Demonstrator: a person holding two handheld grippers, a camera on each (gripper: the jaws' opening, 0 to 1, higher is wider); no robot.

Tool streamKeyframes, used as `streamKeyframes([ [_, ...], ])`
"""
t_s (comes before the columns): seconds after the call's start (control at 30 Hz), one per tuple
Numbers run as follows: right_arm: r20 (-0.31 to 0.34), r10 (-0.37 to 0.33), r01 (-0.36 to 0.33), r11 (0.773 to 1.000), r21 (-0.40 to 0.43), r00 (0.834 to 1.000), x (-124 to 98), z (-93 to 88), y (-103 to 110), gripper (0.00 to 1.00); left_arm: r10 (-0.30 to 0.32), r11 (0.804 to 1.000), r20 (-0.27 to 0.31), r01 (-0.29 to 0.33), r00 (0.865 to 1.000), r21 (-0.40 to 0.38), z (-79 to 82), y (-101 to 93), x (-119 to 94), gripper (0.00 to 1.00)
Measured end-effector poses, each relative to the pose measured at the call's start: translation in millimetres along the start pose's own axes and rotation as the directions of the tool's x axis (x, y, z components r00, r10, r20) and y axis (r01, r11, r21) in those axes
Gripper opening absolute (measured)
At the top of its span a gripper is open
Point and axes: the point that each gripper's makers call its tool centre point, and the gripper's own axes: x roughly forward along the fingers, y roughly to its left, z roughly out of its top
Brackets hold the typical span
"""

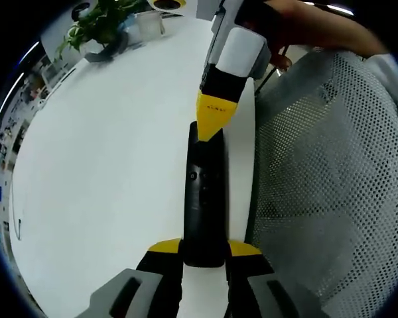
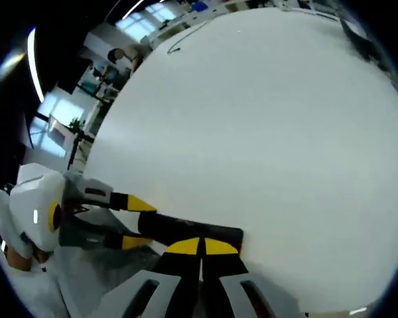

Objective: Press the specified remote control buttons in sequence, fully releasing each button before pressing the next.

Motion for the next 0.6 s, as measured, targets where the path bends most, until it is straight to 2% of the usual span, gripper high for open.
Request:
streamKeyframes([
  [0.5,-0.003,-0.022,0.021,1.0,-0.007,1.0,1.4,-1.0,-1.8,0.0,-0.003,1.0,0.004,0.003,1.0,0.005,0.2,-0.2,-0.4,0.24],
  [0.53,-0.005,-0.021,0.021,1.0,0.006,1.0,1.6,-0.8,-2.5,0.0,-0.004,1.0,0.003,0.004,1.0,0.006,0.2,-0.1,-0.3,0.24],
  [0.6,-0.025,-0.008,0.011,0.994,0.109,1.0,1.6,-0.5,-2.7,0.0,-0.006,1.0,0.002,0.006,1.0,0.01,0.2,-0.4,-0.6,0.24],
])
